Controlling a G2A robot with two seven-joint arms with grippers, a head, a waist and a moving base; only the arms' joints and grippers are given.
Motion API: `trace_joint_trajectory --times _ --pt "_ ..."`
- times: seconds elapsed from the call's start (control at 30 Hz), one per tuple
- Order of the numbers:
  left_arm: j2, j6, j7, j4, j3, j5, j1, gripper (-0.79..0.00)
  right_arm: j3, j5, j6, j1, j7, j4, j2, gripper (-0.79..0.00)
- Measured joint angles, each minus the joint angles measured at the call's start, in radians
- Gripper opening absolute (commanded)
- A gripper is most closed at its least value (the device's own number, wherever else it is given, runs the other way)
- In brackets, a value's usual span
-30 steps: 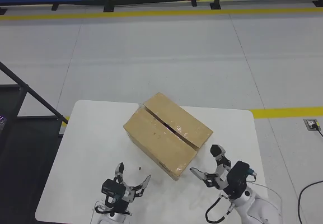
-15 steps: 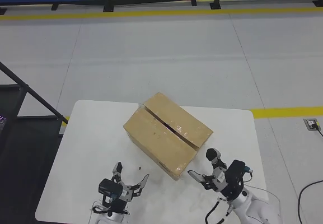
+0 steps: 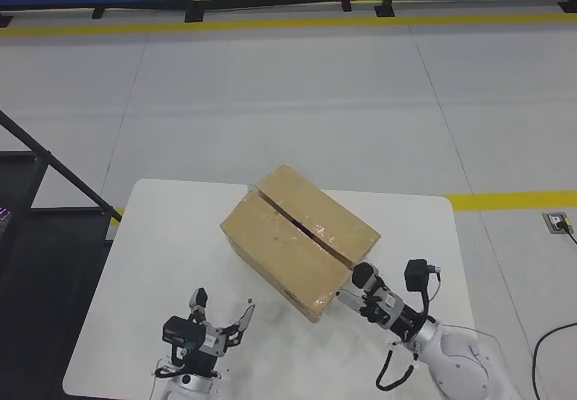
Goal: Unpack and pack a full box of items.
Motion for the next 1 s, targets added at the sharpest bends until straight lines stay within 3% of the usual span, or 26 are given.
trace_joint_trajectory --times 0.23,0.4,0.43,0.47,0.6,0.67,0.73,1.0 --pt "-0.002 -0.001 -0.003 0.008 -0.003 -0.002 -0.004 0.000 -0.017 0.104 -0.057 0.027 0.078 0.000 0.002 0.000" --pt "-0.004 0.001 -0.005 0.016 0.000 -0.005 -0.011 0.000 -0.033 0.084 -0.023 0.039 0.114 -0.017 0.003 0.000" --pt "-0.004 0.000 -0.005 0.017 0.001 -0.006 -0.012 0.000 -0.038 0.068 -0.009 0.042 0.114 -0.020 0.003 -0.068" --pt "-0.005 -0.001 -0.005 0.018 0.001 -0.006 -0.013 0.000 -0.045 0.042 0.013 0.045 0.110 -0.026 0.001 -0.379" --pt "-0.006 0.003 -0.008 0.021 0.000 -0.006 -0.016 0.000 -0.066 -0.048 0.081 0.048 0.084 -0.042 -0.002 -0.563" --pt "-0.007 0.004 -0.008 0.021 -0.001 -0.005 -0.017 0.000 -0.074 -0.092 0.115 0.043 0.062 -0.056 -0.004 -0.730" --pt "-0.007 0.003 -0.008 0.022 -0.001 -0.005 -0.017 0.000 -0.080 -0.119 0.133 0.039 0.048 -0.066 -0.005 -0.785" --pt "-0.008 0.003 -0.015 0.018 -0.001 0.004 -0.017 0.000 -0.095 -0.199 0.178 0.031 0.028 -0.090 -0.006 -0.785"
